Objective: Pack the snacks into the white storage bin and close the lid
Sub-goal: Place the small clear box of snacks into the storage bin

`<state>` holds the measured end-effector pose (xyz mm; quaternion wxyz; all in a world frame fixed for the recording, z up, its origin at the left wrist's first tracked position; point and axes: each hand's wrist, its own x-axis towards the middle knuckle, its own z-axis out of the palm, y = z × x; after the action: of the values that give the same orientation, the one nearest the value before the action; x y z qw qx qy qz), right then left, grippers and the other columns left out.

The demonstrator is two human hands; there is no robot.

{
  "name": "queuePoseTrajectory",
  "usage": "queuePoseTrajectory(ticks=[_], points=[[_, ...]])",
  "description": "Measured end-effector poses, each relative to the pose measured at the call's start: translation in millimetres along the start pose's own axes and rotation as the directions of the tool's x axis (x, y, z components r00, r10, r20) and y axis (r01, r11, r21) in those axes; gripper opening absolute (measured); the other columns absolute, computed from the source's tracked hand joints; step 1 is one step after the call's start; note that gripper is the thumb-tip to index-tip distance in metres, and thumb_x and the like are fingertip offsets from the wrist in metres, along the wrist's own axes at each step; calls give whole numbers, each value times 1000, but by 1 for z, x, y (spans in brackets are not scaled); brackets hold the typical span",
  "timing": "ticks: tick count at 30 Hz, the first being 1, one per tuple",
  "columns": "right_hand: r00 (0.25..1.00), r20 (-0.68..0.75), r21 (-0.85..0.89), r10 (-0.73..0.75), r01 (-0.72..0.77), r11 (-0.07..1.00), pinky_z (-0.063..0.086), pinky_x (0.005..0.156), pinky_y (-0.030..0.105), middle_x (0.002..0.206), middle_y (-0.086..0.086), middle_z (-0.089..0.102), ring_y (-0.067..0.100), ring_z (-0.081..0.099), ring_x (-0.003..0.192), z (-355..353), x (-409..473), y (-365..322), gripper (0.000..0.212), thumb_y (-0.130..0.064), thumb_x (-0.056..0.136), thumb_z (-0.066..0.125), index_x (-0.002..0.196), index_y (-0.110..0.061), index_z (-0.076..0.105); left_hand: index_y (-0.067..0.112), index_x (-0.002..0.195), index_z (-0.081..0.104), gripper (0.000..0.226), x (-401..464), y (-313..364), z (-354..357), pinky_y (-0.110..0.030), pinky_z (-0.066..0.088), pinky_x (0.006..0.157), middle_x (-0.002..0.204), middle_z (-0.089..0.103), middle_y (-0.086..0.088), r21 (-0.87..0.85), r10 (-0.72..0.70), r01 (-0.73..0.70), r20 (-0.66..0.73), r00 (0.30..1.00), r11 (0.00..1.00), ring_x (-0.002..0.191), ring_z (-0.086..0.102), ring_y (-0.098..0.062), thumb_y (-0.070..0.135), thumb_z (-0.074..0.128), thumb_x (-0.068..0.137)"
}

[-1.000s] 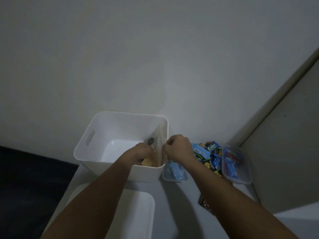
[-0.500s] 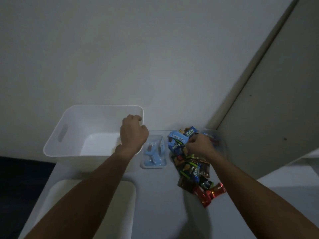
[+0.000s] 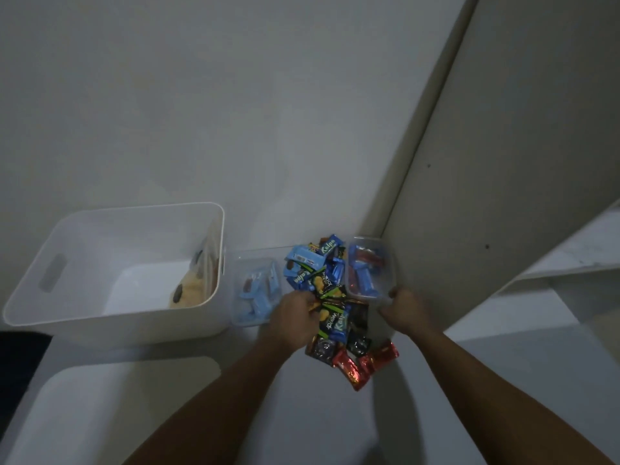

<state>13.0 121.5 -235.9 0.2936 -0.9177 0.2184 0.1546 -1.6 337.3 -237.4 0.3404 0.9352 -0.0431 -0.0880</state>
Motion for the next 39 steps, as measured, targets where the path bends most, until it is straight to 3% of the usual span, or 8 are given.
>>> queuePoseTrajectory(ticks=[6,11,16,20,25,31,35,39], points=[[999,-8,103,36,-35,994,47,83,31,121,20,62,35,60,111,-9,20,10,44,-22,84,64,121,-2,52,21,110,62,30,32,24,34,-40,54,88,107,69,-4,-74,-110,127,194,975,989,96,65,-22,21,56,80],[1000,-19,101,11,-9,995,43,89,29,127,23,56,34,55,118,-11,39,6,39,-10,93,55,128,5,48,8,116,59,24,65,46,55,-29,52,82,114,65,-7,-245,-133,198,257,957,949,98,62,-17,8,53,93],[1000,-14,65,4,-3,998,46,76,25,111,16,67,27,62,90,-9,56,6,23,-11,90,57,110,-1,63,4,110,57,18,87,56,65,-35,57,76,100,63,-9,-298,-244,315,252,936,901,92,64,-23,10,51,94],[997,-38,76,65,-61,995,41,67,26,103,18,69,31,65,92,-10,56,3,23,-13,89,62,103,3,66,2,107,60,19,93,55,67,-23,53,63,98,66,-10,-357,-336,367,146,930,859,86,66,-20,14,56,92],[996,-88,316,36,-6,949,47,63,27,90,11,68,23,61,79,-7,42,-16,21,-10,87,61,105,-3,68,8,90,61,15,78,48,46,-26,53,57,81,66,-5,-495,-390,311,-63,918,811,75,67,-18,22,57,93],[992,-84,392,-94,120,912,54,84,34,97,2,65,19,61,88,20,16,-71,28,-7,82,56,108,-7,67,13,74,53,19,52,18,2,-20,34,53,68,52,2,-376,-413,263,-405,816,889,67,54,-16,15,51,93],[983,33,359,-180,157,920,55,89,37,96,-1,62,15,59,92,51,-3,-104,25,-5,83,54,103,-8,68,3,77,54,18,35,-21,-22,-39,44,64,83,56,-16,-370,-487,326,-537,689,870,80,57,-33,15,48,88],[969,114,352,-221,169,920,59,75,39,83,11,70,23,67,81,83,-12,-121,18,2,79,53,76,-5,69,4,100,55,25,13,-36,-28,-46,51,83,104,56,-18,-272,-466,379,-540,701,885,97,57,-36,24,43,91]])
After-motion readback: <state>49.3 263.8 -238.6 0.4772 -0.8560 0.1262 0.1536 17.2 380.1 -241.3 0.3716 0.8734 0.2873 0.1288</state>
